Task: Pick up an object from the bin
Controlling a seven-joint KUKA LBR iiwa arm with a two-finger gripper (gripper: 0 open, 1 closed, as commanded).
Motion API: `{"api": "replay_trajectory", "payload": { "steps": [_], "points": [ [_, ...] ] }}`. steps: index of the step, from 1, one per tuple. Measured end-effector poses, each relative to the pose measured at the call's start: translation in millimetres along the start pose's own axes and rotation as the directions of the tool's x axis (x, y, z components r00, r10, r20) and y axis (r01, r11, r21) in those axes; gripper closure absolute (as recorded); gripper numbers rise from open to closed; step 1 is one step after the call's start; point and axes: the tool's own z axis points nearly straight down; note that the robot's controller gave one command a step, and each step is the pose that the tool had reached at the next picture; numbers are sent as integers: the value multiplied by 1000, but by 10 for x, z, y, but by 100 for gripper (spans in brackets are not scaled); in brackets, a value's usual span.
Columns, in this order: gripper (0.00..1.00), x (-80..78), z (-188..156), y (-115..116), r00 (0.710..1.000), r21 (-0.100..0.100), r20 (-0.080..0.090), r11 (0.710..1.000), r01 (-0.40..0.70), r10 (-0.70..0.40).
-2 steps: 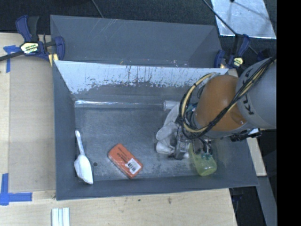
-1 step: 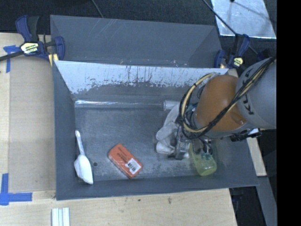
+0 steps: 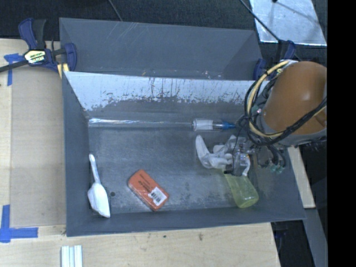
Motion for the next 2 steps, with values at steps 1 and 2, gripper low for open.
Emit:
{"api": "replay_trajectory", "payload": {
  "steps": [1, 2],
  "points": [
    [100, 0, 0, 0, 1000, 0, 0, 1000, 0, 0],
    [100, -129, -887, 112, 1000, 0, -1, 1000, -1, 1]
  ]
}}
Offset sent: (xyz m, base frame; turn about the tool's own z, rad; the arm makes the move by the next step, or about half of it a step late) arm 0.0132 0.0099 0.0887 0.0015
